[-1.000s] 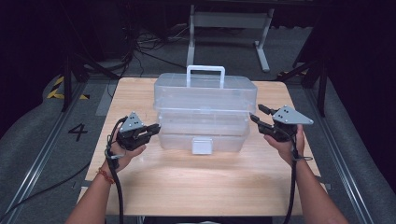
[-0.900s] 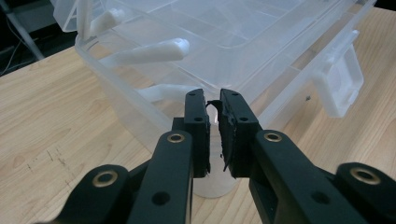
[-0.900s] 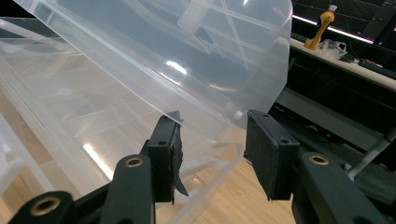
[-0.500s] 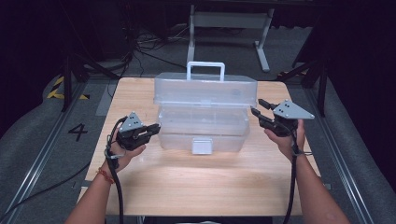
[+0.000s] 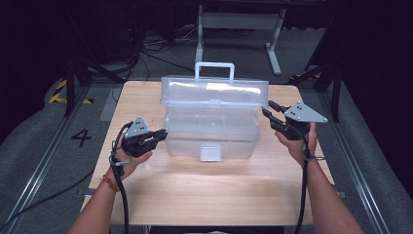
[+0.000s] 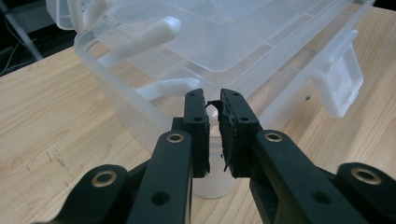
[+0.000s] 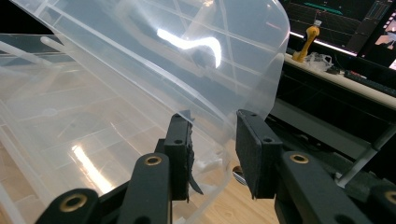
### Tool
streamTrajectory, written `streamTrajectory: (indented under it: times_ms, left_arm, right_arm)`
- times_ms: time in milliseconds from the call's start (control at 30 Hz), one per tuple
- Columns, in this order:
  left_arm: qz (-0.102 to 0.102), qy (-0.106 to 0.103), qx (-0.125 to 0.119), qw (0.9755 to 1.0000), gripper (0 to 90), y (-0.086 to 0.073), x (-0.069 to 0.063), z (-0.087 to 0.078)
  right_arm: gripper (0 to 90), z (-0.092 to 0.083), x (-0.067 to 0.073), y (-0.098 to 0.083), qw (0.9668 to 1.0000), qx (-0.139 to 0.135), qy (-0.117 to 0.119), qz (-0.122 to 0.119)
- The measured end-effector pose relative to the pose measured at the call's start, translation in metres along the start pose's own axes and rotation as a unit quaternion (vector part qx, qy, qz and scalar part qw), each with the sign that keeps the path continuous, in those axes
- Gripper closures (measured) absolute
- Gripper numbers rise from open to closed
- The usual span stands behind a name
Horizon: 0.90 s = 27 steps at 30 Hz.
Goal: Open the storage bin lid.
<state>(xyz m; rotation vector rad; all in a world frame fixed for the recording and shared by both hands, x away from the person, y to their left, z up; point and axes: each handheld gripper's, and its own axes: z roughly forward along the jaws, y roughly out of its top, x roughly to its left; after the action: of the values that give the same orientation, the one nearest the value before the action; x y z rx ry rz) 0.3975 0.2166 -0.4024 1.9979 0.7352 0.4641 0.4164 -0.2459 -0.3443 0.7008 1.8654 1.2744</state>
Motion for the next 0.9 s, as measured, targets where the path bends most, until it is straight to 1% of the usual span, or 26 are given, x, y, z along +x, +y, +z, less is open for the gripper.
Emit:
streamTrajectory:
  times_ms: [67, 300, 367, 467, 567, 600, 667, 767, 833, 900]
  left_arm:
    - [0.002, 0.001, 0.001, 1.0, 81.1, 0.0, 0.0, 0.0]
    - [0.0, -0.003, 0.001, 1.0, 80.9, 0.0, 0.0, 0.002]
    - [-0.002, -0.006, 0.001, 1.0, 80.9, 0.0, -0.001, 0.003]
    - [0.002, -0.004, 0.002, 1.0, 80.9, 0.001, -0.001, 0.003]
    - [0.0, -0.005, 0.002, 1.0, 80.9, 0.001, 0.0, 0.003]
    - [0.001, -0.005, 0.002, 1.0, 80.9, 0.001, 0.0, 0.004]
    - [0.002, -0.005, 0.003, 1.0, 80.9, 0.001, 0.0, 0.004]
    - [0.002, -0.003, 0.003, 1.0, 80.9, 0.001, 0.0, 0.004]
    - [0.001, -0.002, 0.004, 1.0, 80.8, 0.001, -0.001, 0.004]
    - [0.004, -0.002, 0.004, 1.0, 80.8, 0.001, 0.0, 0.005]
  right_arm:
    - [67.4, 0.001, -0.001, 0.002, 1.0, 0.0, -0.001, 0.001]
    - [68.7, 0.004, -0.003, 0.008, 1.0, 0.0, -0.01, -0.001]
    - [68.9, 0.005, -0.005, 0.01, 0.9999, 0.0, -0.011, 0.003]
    - [68.9, 0.006, -0.007, 0.012, 0.9999, 0.0, -0.009, 0.007]
    - [69.0, 0.007, -0.009, 0.014, 0.9999, 0.002, -0.009, 0.007]
    - [69.1, 0.008, -0.01, 0.015, 0.9999, 0.004, -0.008, 0.011]
    - [69.3, 0.009, -0.011, 0.017, 0.9999, 0.004, -0.011, 0.008]
    - [69.5, 0.01, -0.012, 0.019, 0.9999, 0.006, -0.009, 0.012]
    - [69.7, 0.011, -0.014, 0.021, 0.9999, 0.007, -0.009, 0.01]
    - [69.8, 0.012, -0.015, 0.023, 0.9998, 0.008, -0.01, 0.012]
